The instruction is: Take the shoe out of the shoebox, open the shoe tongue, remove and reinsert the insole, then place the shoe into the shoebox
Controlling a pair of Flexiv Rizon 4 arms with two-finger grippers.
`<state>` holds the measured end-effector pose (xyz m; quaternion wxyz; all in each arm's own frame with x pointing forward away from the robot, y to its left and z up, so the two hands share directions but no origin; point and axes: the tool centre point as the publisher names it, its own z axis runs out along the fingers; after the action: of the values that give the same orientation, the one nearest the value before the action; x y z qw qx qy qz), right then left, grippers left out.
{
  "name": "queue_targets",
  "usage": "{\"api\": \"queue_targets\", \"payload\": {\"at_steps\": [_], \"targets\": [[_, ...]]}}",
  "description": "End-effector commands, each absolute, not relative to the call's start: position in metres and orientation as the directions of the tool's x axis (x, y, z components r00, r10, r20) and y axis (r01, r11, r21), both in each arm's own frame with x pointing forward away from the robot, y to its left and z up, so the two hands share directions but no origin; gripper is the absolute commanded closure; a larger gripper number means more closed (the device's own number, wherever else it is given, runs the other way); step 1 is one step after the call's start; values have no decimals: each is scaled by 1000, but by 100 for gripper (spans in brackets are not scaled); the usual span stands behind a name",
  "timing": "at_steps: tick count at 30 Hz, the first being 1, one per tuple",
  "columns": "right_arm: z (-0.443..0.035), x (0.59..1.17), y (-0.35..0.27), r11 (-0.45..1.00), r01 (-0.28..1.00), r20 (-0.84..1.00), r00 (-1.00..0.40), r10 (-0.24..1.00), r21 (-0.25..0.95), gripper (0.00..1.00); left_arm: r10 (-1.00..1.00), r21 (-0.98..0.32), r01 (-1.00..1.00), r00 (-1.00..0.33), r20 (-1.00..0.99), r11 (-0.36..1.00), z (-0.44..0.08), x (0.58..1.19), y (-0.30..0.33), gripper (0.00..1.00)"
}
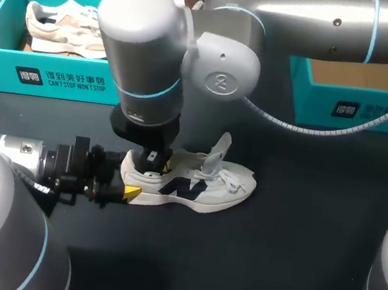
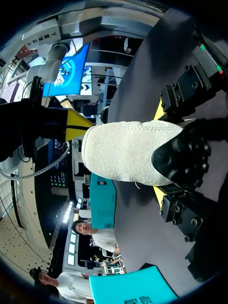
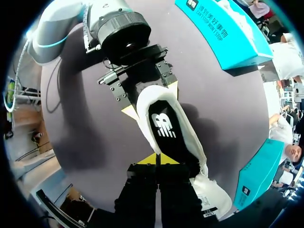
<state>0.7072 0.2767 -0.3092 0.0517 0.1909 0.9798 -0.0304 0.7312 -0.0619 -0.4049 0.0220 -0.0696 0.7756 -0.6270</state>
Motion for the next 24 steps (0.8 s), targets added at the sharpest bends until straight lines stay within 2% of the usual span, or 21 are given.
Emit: {"api": "queue_targets", "payload": {"at_steps": [1,14,24], "targets": [[-305,706,281,925,377,-122,-921,369,-49,100,-137,-976,-80,-989,52,204,-406,730,-62,100],[-311,716,278,926,366,-123,-927,355,-88,100,-137,-976,-80,-989,52,204,-406,730,-62,100],[-335,725,284,948,286,-95,-957,275,-139,100,-137,-976,-80,-989,52,204,-406,730,-62,100]]}}
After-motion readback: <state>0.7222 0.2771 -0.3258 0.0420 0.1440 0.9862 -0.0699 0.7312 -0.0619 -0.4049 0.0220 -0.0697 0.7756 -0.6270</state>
